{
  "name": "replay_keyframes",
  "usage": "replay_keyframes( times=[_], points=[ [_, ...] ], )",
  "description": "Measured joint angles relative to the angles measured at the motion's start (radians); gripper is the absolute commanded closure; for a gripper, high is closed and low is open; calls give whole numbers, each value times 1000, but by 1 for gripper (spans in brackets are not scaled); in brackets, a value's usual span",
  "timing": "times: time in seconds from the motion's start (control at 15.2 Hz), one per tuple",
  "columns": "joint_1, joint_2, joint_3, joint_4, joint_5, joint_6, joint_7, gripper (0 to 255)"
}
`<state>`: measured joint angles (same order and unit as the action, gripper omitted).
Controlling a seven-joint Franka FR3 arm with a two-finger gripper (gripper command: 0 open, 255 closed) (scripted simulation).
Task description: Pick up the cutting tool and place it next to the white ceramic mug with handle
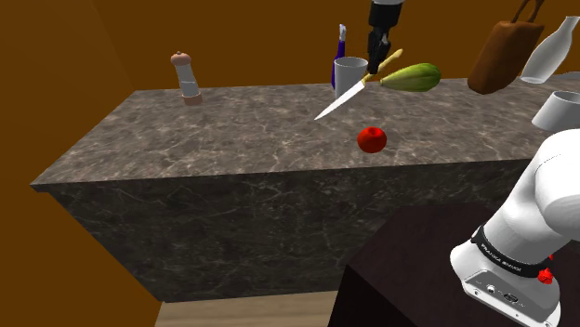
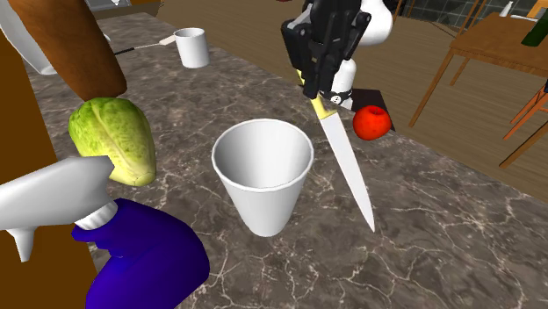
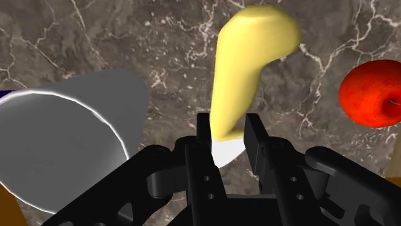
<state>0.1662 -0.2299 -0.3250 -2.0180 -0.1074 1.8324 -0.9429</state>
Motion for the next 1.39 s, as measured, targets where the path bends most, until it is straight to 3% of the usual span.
replay_keyframes(
  times=[0.4, 0.99, 1.39],
  points=[
    [-35, -97, -31, -66, -38, -23, -51, 255],
    [-136, -320, -114, -222, -145, -66, -182, 255],
    [-206, -427, -181, -261, -216, -111, -289, 255]
  ],
)
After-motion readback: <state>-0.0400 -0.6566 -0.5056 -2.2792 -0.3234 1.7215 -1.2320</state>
